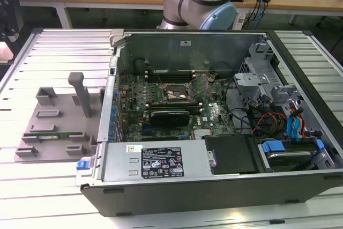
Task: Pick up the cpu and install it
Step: 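Pick up the cpu and move it towards the insertion slot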
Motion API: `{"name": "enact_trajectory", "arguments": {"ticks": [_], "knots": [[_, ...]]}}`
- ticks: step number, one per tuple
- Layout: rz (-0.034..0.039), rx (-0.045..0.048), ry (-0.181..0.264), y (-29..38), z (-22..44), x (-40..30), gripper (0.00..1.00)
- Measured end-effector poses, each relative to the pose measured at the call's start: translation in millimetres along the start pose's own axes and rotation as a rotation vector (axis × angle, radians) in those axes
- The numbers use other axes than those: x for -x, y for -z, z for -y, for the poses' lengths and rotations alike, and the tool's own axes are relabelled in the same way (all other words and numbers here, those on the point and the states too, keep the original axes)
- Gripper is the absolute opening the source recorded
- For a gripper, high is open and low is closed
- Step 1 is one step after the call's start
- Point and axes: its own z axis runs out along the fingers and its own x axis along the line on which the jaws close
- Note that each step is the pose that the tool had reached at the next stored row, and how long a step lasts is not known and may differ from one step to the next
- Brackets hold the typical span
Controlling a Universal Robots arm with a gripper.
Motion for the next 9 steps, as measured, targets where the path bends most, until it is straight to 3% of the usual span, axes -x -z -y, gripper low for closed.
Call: {"name": "enact_trajectory", "arguments": {"ticks": [9], "knots": [[0.0000,0.0001,0.000,-1.0,2.2,30.2,0.54]]}}
